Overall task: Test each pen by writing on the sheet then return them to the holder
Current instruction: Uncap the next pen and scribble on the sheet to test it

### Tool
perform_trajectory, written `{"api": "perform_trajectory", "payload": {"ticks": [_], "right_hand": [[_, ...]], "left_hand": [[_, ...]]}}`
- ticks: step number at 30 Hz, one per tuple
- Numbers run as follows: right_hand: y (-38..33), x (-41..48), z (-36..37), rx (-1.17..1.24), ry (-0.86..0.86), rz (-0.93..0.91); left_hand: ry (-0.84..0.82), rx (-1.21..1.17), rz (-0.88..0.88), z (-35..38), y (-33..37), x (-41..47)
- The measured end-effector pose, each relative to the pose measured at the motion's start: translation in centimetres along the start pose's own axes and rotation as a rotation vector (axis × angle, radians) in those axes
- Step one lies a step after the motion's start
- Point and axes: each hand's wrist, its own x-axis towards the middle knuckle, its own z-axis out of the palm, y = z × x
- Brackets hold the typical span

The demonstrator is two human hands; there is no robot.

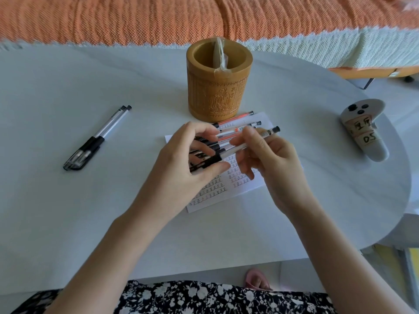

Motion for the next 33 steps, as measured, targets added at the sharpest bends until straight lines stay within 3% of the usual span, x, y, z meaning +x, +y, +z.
{"api": "perform_trajectory", "payload": {"ticks": [5, 13, 26, 33], "right_hand": [[0.0, 0.2, -0.4, 0.007, 0.062, -0.017], [0.1, 0.3, -1.0, 0.051, 0.012, -0.024], [-0.1, 0.1, -2.0, 0.136, -0.070, -0.039], [0.1, -0.2, -1.3, 0.181, -0.180, 0.173]], "left_hand": [[-0.108, 0.089, -0.025, 0.3, -0.5, 0.0], [-0.127, 0.208, 0.025, 0.7, -0.3, -0.2], [-0.161, -0.014, -0.043, 0.8, 0.1, 0.0], [-0.184, 0.056, 0.003, 1.8, -0.1, -0.2]]}}
